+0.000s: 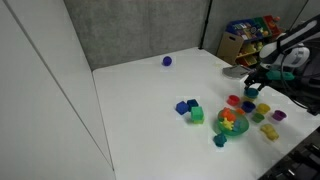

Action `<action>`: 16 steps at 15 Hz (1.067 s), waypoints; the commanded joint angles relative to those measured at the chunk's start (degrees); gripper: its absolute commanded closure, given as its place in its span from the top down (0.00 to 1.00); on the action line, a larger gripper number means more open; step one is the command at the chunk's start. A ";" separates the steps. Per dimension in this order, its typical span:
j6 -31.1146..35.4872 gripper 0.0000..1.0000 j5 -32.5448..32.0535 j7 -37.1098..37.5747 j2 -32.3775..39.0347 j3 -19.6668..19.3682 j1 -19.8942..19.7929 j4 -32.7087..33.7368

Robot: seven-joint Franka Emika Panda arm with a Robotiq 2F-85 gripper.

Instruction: Put the light-blue cup in the yellow one, then place the yellow toy in the bowl

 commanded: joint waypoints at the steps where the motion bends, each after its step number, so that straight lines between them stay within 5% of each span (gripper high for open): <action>1: -1.64 1.00 1.71 -3.59 1.95 1.21 -1.66 2.78; 16: -1.83 1.00 0.99 -3.99 6.75 0.55 -3.09 10.38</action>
